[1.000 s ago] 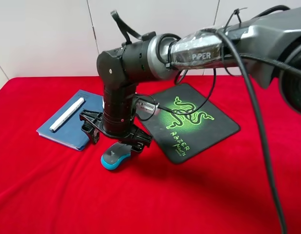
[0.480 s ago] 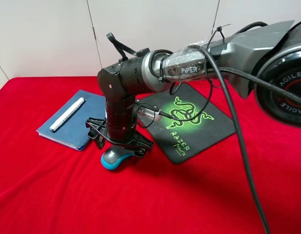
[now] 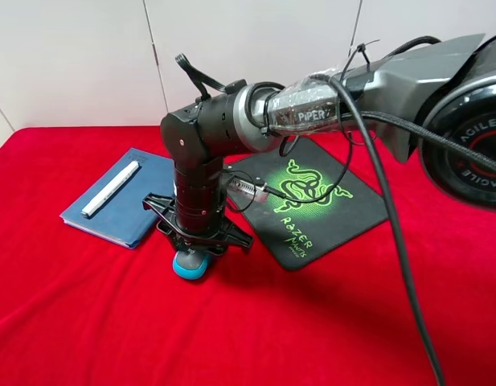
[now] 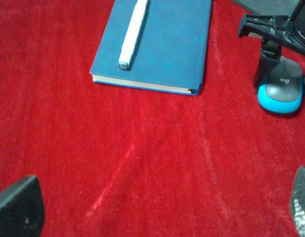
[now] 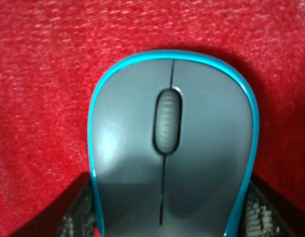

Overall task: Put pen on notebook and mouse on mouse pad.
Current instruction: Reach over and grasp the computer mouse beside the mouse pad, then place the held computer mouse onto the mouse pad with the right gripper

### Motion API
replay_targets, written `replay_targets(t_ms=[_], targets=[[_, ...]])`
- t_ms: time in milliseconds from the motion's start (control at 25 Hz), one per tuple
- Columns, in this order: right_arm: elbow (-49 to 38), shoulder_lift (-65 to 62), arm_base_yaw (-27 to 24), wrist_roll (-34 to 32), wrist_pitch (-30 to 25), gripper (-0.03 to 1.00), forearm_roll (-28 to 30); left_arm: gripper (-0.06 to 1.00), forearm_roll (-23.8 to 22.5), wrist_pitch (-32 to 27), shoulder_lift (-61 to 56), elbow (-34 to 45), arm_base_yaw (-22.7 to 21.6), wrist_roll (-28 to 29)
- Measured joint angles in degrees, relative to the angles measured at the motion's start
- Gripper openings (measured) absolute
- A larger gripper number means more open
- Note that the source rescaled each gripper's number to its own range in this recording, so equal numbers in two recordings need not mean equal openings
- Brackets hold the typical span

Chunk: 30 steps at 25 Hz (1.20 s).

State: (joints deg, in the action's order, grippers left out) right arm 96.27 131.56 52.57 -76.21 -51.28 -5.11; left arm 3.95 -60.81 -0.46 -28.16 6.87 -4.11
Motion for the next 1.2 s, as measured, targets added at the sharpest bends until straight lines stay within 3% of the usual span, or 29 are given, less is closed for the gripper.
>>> replay_targets(t_ms=[320,600,960,1200], targets=[[0.0,-0.63,0.0,-0.56,-0.49,0.04,0.21,1.0,0.0,0.0,0.0,0.0,0.0,0.0],[1.85,-4.42,0.0,3.8,-2.77,0.04,1.42,1.0,0.0,0.0,0.0,0.0,0.0,0.0],[3.28,-9.22,-0.1,15.38,-9.42,0.04,5.62,1.0,0.0,0.0,0.0,0.0,0.0,0.0],[3.3,-11.13,-2.87,29.66,-11.0,0.04,7.11,1.0,0.0,0.0,0.0,0.0,0.0,0.0]])
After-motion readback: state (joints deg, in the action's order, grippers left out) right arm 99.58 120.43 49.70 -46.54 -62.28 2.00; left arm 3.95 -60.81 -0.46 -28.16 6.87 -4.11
